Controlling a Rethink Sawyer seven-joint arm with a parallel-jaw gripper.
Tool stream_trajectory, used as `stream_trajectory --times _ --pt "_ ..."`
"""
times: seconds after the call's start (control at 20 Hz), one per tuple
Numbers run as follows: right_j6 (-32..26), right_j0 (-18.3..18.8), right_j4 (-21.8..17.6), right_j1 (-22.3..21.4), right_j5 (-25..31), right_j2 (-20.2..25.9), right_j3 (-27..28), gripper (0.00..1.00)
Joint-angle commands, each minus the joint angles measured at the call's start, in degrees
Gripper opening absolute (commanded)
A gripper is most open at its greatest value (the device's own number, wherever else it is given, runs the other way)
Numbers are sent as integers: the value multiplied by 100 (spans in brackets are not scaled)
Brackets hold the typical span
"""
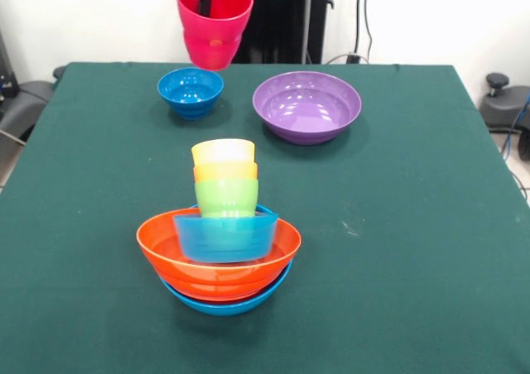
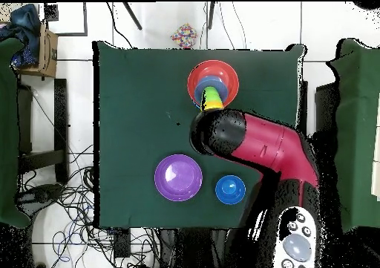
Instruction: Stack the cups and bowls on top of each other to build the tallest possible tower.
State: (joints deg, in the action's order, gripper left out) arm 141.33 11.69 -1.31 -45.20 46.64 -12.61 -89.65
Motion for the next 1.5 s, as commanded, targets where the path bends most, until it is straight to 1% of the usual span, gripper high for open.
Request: stream_trajectory --times 0.05,0.4,0.6,0.85,1.2,1.4,1.5 --pt "-1064 115 -573 15 -330 699 -603 0" --pt "-894 126 -643 96 -635 738 -745 0" --pt "-760 105 -603 99 -637 757 -802 0" --pt "-705 94 -658 142 -732 758 -910 0" --pt "-661 123 -706 227 -898 784 -960 0" --pt "-568 98 -754 363 -1076 788 -943 0" --pt "-502 3 -817 391 -982 692 -881 0"
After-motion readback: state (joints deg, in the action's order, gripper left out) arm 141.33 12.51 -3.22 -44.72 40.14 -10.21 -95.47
